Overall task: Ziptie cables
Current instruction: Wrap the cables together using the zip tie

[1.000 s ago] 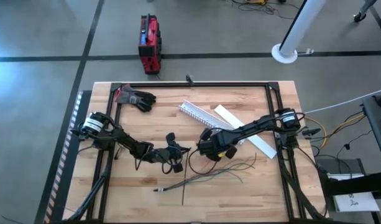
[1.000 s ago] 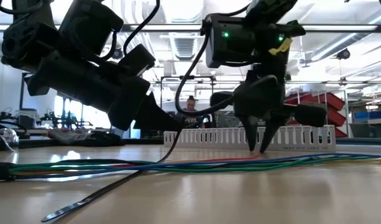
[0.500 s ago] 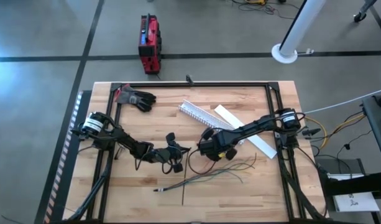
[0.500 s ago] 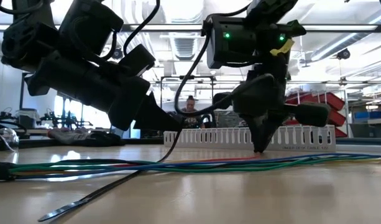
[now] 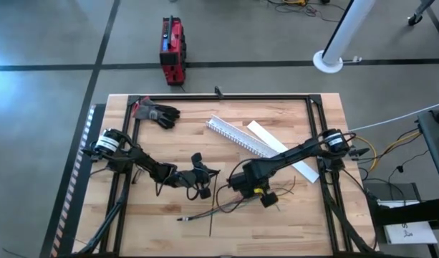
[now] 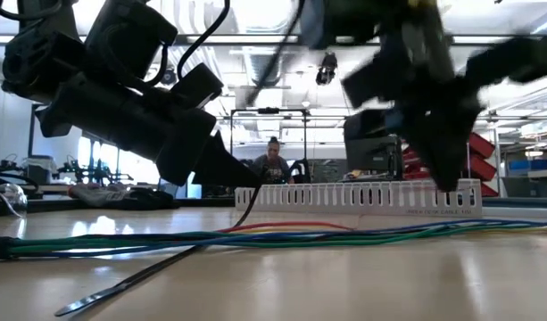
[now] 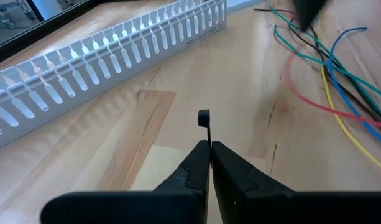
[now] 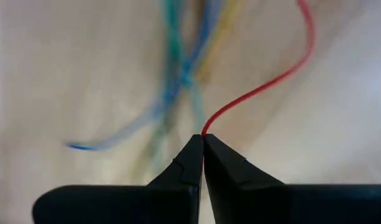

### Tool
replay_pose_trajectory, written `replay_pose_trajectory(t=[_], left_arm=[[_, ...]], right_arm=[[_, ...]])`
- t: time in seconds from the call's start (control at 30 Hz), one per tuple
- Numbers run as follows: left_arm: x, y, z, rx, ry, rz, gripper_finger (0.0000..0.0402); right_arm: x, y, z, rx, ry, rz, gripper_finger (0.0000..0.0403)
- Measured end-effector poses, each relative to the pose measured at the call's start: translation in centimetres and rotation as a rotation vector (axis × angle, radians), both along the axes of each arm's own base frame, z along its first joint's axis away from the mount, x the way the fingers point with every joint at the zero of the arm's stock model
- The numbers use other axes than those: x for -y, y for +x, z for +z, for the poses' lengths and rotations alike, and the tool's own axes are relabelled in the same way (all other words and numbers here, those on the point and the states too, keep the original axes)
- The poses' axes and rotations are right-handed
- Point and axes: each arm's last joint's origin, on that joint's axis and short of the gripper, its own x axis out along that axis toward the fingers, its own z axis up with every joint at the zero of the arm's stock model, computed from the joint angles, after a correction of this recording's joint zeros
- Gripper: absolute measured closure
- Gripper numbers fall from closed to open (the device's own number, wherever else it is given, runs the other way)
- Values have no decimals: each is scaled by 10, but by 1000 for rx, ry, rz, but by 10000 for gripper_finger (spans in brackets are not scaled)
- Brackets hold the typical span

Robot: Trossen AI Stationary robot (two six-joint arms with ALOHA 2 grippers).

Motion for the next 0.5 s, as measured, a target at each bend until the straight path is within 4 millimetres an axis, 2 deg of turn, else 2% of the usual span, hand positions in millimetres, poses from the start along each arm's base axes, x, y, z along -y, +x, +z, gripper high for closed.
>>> replay_pose_trajectory(t=[0.23, 0.5], left_arm=[[0, 0, 0, 5, -2, 0, 401], [0, 0, 0, 4, 0, -1, 401]], right_arm=[[-8, 0, 7, -38, 57, -137, 392], [-14, -11, 9, -148, 30, -206, 309]])
